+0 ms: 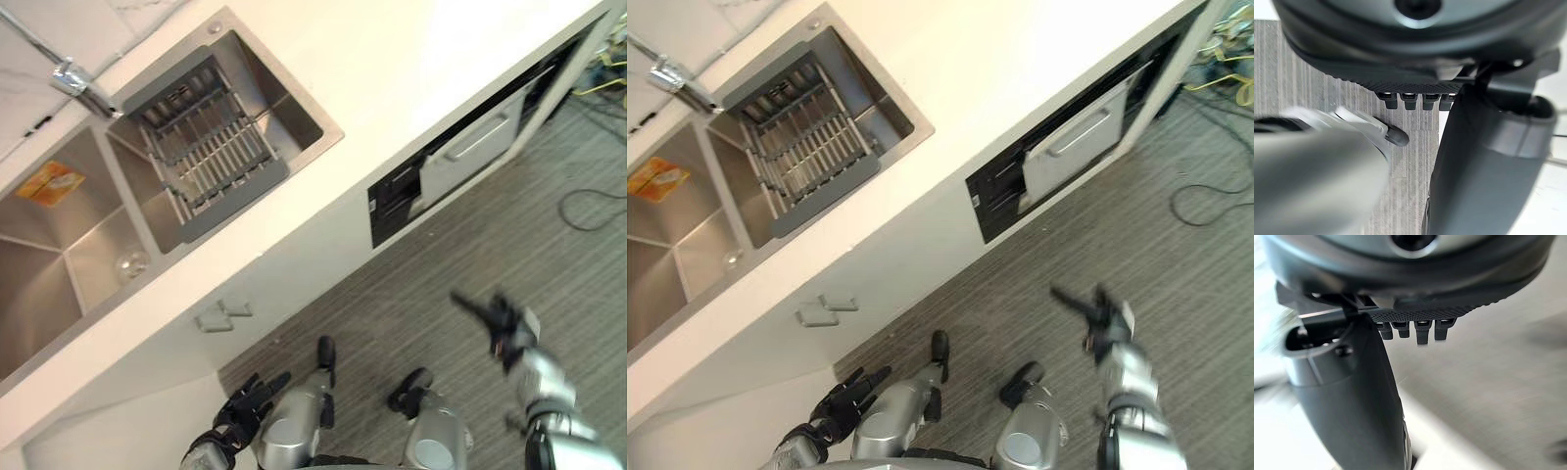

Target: Walk over to the sink, pick up the cup, carry it to the dishwasher, place the cup inside the dishwasher, then close the dishwasher door

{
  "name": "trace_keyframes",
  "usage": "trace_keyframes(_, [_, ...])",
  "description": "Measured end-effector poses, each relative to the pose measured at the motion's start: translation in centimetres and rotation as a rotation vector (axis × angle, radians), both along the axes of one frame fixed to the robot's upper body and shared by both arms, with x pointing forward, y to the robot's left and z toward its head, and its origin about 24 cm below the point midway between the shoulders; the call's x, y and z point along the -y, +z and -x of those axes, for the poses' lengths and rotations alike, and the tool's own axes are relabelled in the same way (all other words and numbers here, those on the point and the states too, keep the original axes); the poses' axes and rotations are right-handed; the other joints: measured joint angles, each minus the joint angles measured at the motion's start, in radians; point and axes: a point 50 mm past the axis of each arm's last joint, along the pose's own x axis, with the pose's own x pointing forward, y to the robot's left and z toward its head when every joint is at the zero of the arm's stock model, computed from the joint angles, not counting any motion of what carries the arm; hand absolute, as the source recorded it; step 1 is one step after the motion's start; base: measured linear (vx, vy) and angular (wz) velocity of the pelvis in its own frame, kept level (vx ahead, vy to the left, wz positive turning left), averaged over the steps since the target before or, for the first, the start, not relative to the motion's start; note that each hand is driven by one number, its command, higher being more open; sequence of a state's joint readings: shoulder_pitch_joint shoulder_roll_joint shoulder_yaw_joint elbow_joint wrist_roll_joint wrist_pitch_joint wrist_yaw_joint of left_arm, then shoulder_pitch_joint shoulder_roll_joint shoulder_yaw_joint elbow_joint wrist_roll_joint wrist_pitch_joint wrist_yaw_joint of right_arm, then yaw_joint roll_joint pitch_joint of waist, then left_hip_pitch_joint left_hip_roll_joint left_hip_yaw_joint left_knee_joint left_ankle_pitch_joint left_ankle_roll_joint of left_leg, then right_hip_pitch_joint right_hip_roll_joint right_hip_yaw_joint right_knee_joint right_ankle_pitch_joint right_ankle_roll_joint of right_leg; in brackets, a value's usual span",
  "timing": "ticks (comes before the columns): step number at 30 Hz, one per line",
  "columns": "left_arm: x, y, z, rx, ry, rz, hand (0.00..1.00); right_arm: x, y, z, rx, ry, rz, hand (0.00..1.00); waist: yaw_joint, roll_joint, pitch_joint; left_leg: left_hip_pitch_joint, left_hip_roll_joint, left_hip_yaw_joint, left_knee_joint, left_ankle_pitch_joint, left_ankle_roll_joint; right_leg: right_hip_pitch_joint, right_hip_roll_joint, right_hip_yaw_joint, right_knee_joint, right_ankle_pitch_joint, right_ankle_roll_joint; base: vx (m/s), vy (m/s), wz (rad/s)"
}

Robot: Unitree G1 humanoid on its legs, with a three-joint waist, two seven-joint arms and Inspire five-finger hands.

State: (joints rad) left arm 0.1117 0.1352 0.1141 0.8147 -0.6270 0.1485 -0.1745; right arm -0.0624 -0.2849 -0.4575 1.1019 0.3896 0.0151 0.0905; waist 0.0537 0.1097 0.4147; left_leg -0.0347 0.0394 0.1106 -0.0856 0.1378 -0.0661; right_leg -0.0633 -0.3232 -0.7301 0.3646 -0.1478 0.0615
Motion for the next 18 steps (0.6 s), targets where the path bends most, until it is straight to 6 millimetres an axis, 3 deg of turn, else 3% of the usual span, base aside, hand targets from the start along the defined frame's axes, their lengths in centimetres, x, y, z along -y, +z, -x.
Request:
trace_keyframes(1, [-0.1,-0.3,0.5,-0.022,0.015,0.0,1.0,-1.4,-1.8,4.2,-0.101,-0.046,-0.05,1.0,0.0,-0.027,-0.018,0.04,-0.008,0.011,-0.005,-0.017,0.004,0.034,-0.009,0.009,0.005,0.001,0.008,0.07,0.037,-0.15])
trace_keyframes(4, [-0.1,-1.0,1.9,-0.073,0.008,-0.018,1.0,-3.2,-3.2,8.5,-0.195,-0.106,-0.108,1.0,-0.007,-0.051,-0.073,0.095,-0.019,0.005,-0.006,-0.059,0.041,0.064,-0.043,0.03,0.072,0.009,0.026,0.05,0.065,0.05])
trace_keyframes(5, [-0.1,-1.4,2.9,-0.098,0.013,-0.024,1.0,-3.8,-3.5,9.2,-0.203,-0.133,-0.128,1.0,-0.022,-0.052,-0.098,0.108,-0.02,-0.012,-0.005,-0.064,0.048,0.053,-0.056,0.075,0.146,0.029,0.007,0.04,0.093,0.36])
trace_keyframes(6, [0.0,-1.6,3.4,-0.107,0.017,-0.029,1.0,-4.0,-3.6,9.3,-0.198,-0.153,-0.138,1.0,-0.027,-0.052,-0.115,0.11,-0.02,-0.022,-0.005,-0.067,0.053,0.033,-0.057,0.121,0.185,0.045,-0.019,0.03,0.072,0.57])
trace_keyframes(7, [0.3,-1.9,4.1,-0.107,0.018,-0.04,1.0,-4.6,-3.7,9.3,-0.178,-0.164,-0.142,1.0,-0.039,-0.056,-0.144,0.11,-0.017,-0.047,-0.004,-0.067,0.058,-0.008,-0.036,0.245,0.248,0.074,-0.057,0.02,0.046,0.63])
trace_keyframes(8, [0.3,-2.0,4.6,-0.114,0.024,-0.053,1.0,-5.3,-3.7,9.0,-0.16,-0.161,-0.149,1.0,-0.045,-0.053,-0.158,0.11,-0.007,-0.083,-0.003,-0.06,0.069,-0.023,0.009,0.346,0.252,0.059,-0.04,0.01,-0.054,0.95])
trace_keyframes(9, [0.4,-2.2,4.7,-0.12,0.034,-0.08,1.0,-6.5,-3.9,8.6,-0.143,-0.148,-0.162,1.0,-0.053,-0.054,-0.171,0.1,0.011,-0.131,-0.003,-0.059,0.069,-0.008,0.11,0.445,0.164,-0.007,-0.02,-0.01,-0.113,0.95])
trace_keyframes(10, [0.4,-2.2,4.7,-0.123,0.046,-0.093,1.0,-7.1,-4.0,8.4,-0.137,-0.133,-0.167,1.0,-0.054,-0.066,-0.178,0.093,0.012,-0.149,-0.004,-0.059,0.069,0.01,0.152,0.486,0.088,-0.027,-0.02,-0.04,-0.196,1.08])
trace_keyframes(11, [-0.7,-2.0,4.8,-0.116,0.081,-0.128,1.0,-8.8,-4.2,8.1,-0.126,-0.115,-0.189,1.0,-0.043,-0.119,-0.197,0.067,-0.016,-0.142,-0.004,-0.059,0.068,0.049,0.197,0.538,-0.096,-0.064,-0.018,0.0,-0.167,1.3])
trace_keyframes(12, [-1.3,-1.9,4.3,-0.122,0.126,-0.164,1.0,-9.9,-4.3,7.6,-0.109,-0.108,-0.2,1.0,-0.052,-0.159,-0.187,0.041,-0.023,-0.068,0.071,-0.068,0.076,0.07,0.182,0.526,-0.127,-0.035,-0.006,0.03,-0.13,1.27])
trace_keyframes(13, [-1.2,-1.9,4.3,-0.123,0.156,-0.162,1.0,-9.9,-4.3,7.6,-0.105,-0.111,-0.191,1.0,-0.047,-0.158,-0.192,0.02,-0.021,-0.013,0.141,-0.099,0.084,0.073,0.173,0.508,-0.123,-0.035,0.006,0.08,-0.059,1.19])
trace_keyframes(14, [-1.1,-1.8,4.4,-0.117,0.205,-0.171,1.0,-9.7,-4.1,7.3,-0.097,-0.098,-0.168,1.0,-0.04,-0.154,-0.19,0.022,-0.009,0.039,0.191,-0.155,0.072,0.101,0.17,0.479,-0.111,-0.042,0.021,0.08,-0.008,0.61])
trace_keyframes(16, [-1.0,-2.0,5.3,-0.145,0.249,-0.17,1.0,-9.7,-3.7,6.3,-0.063,-0.053,-0.138,1.0,-0.02,-0.154,-0.197,0.063,-0.009,0.015,0.151,-0.147,0.039,0.124,0.171,0.497,-0.074,-0.041,0.024,0.12,-0.005,0.41])
trace_keyframes(18, [-1.0,-2.1,5.5,-0.156,0.262,-0.173,1.0,-10.0,-3.5,5.6,-0.037,-0.019,-0.127,1.0,-0.01,-0.158,-0.208,0.089,-0.011,0.009,0.102,-0.126,0.039,0.136,0.174,0.512,-0.083,-0.03,0.026,0.09,0.015,0.2])
